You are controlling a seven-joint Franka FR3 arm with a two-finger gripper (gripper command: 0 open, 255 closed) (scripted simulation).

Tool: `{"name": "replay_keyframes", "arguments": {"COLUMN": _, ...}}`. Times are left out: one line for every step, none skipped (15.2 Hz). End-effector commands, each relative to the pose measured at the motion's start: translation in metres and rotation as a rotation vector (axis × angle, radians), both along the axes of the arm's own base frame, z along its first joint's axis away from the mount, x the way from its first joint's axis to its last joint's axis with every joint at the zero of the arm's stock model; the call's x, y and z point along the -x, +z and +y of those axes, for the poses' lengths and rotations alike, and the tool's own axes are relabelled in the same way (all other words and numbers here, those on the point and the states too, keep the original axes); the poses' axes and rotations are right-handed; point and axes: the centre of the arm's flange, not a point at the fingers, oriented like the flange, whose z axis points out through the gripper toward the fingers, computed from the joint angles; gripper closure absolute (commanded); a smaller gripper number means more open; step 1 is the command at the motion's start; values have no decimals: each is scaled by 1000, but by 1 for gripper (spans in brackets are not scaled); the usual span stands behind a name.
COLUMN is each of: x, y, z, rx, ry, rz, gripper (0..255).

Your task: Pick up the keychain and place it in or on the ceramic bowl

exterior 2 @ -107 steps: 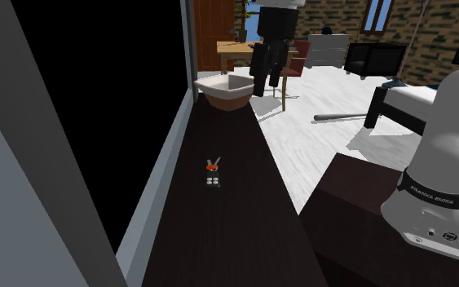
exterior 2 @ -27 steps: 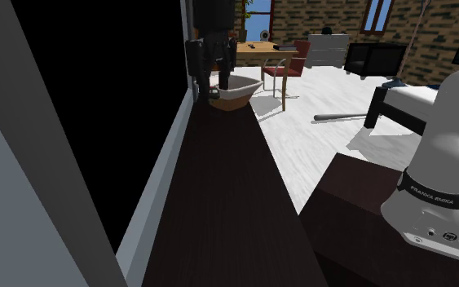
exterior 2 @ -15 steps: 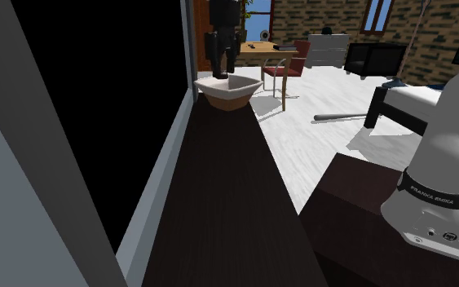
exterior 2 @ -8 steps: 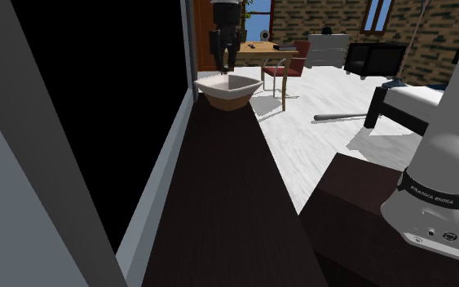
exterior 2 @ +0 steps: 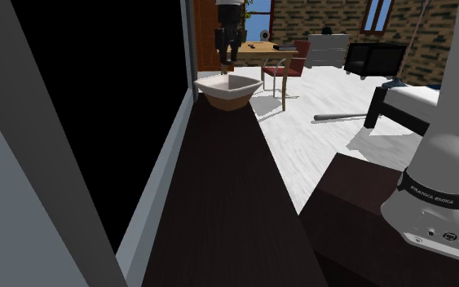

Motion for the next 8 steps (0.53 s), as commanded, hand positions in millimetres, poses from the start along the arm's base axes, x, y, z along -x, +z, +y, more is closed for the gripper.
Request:
{"name": "replay_keyframes", "arguments": {"x": -15, "y": 1, "z": -21, "rx": 1, "ry": 1, "rz": 0, "gripper": 255}}
{"name": "replay_keyframes", "arguments": {"x": -22, "y": 1, "z": -32, "rx": 1, "ry": 1, "rz": 0, "gripper": 255}}
{"name": "replay_keyframes", "arguments": {"x": -29, "y": 2, "z": -43, "rx": 1, "ry": 1, "rz": 0, "gripper": 255}}
{"name": "replay_keyframes", "arguments": {"x": -36, "y": 2, "z": -54, "rx": 1, "ry": 1, "rz": 0, "gripper": 255}}
{"name": "replay_keyframes", "arguments": {"x": -42, "y": 2, "z": -63, "rx": 1, "ry": 1, "rz": 0, "gripper": 255}}
{"name": "replay_keyframes", "arguments": {"x": -42, "y": -3, "z": -63, "rx": 1, "ry": 1, "rz": 0, "gripper": 255}}
{"name": "replay_keyframes", "arguments": {"x": -42, "y": -8, "z": -63, "rx": 1, "ry": 1, "rz": 0, "gripper": 255}}
{"name": "replay_keyframes", "arguments": {"x": -42, "y": -14, "z": -63, "rx": 1, "ry": 1, "rz": 0, "gripper": 255}}
